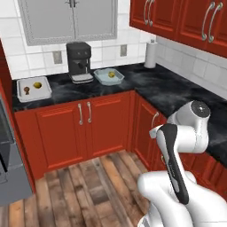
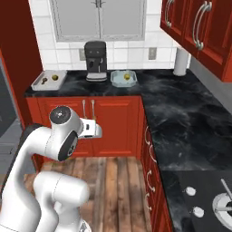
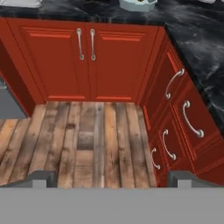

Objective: Place one lemon and one chicken drumstick in each tupperware on the nearby counter, to pack two identical lunches.

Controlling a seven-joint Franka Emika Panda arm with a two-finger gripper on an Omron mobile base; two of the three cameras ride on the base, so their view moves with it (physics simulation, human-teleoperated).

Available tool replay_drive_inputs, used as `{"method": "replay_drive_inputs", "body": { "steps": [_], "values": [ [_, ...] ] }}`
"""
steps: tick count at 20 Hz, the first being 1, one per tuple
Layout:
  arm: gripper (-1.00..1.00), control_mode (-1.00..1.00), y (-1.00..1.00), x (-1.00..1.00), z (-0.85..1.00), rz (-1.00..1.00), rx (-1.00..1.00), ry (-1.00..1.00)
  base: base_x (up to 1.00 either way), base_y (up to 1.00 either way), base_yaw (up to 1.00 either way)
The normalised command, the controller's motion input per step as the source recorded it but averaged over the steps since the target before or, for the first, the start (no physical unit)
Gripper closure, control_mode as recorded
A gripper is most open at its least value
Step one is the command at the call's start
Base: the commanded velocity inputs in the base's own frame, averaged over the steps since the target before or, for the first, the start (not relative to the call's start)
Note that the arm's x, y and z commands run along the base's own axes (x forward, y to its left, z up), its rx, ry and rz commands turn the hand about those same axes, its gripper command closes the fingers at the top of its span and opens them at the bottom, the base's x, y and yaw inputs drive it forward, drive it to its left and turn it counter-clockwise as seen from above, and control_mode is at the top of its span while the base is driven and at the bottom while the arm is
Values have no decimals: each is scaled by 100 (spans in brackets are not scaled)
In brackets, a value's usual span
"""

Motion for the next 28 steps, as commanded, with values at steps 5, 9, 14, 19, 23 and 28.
{"method": "replay_drive_inputs", "body": {
  "steps": [5,9,14,19,23,28],
  "values": [
    [-100,100,0,0,0,0,0,0,-100,45,11],
    [-100,100,0,0,0,0,0,0,-97,99,18],
    [-100,100,0,0,0,0,0,0,-57,100,19],
    [-100,100,0,0,0,0,0,0,-11,100,15],
    [-100,100,0,0,0,0,0,0,41,100,4],
    [-100,100,0,0,0,0,0,0,73,100,0]
  ]
}}
